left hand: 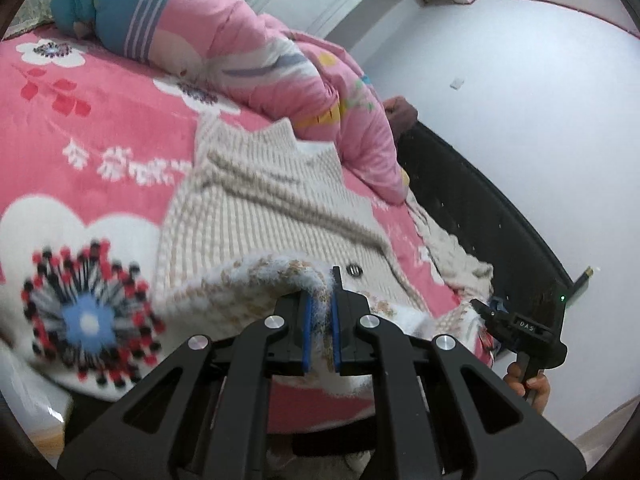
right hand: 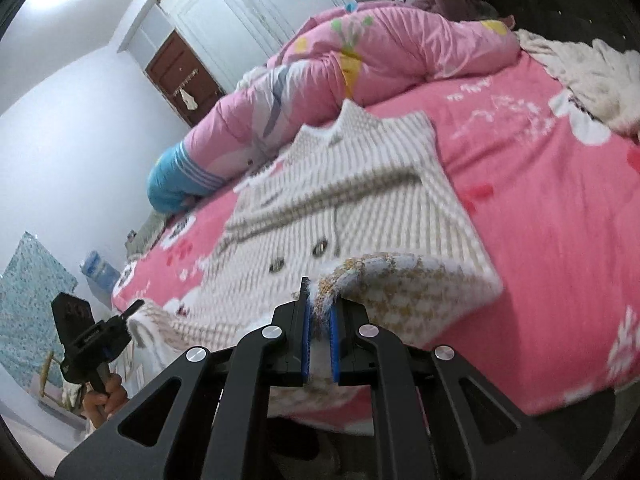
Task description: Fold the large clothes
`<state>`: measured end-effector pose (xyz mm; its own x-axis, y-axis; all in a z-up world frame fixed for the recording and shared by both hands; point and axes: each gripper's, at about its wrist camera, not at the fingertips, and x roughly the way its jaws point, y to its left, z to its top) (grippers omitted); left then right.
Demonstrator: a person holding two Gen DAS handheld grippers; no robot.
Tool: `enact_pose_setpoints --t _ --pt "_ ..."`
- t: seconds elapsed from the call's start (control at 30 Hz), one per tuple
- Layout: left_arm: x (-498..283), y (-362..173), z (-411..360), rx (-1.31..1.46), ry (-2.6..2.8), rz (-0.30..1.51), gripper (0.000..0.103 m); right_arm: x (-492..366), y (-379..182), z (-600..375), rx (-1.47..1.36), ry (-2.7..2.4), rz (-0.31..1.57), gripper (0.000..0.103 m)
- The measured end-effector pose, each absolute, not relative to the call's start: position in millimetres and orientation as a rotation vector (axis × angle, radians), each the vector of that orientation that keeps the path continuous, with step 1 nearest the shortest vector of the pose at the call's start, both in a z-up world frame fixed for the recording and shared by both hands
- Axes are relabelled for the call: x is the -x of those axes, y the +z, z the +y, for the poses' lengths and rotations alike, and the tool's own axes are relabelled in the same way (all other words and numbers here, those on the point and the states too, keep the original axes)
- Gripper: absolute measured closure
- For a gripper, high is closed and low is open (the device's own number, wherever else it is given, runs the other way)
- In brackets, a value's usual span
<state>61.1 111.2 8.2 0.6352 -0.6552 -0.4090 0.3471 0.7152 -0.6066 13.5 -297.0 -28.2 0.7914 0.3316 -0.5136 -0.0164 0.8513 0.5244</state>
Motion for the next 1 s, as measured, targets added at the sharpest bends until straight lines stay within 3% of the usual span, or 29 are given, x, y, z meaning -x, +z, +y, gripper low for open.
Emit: enact_pose_setpoints --t 0.4,0.87,0.93,1.0 --pt "-145.9 1.8 125.6 0.521 -0.524 0.670 0.096 -101.1 -22.9 -323.4 -0.559 0.161 0.600 0.095" --pt "-209.9 -60.1 135.8 0.612 -0.437 0.892 0.088 -191.3 -123.3 -357.6 -0.754 0.107 0.834 0.092" --pt "-209.2 -57.1 137.6 0.627 -0.454 0.888 0.074 -185.9 -118.9 -355.2 -0.730 0.103 0.823 0.084" --pt "-207.9 -52.2 139.6 0.637 -0.459 0.870 0.058 -179.3 -111.6 -354.9 -0.711 0.094 0.814 0.065"
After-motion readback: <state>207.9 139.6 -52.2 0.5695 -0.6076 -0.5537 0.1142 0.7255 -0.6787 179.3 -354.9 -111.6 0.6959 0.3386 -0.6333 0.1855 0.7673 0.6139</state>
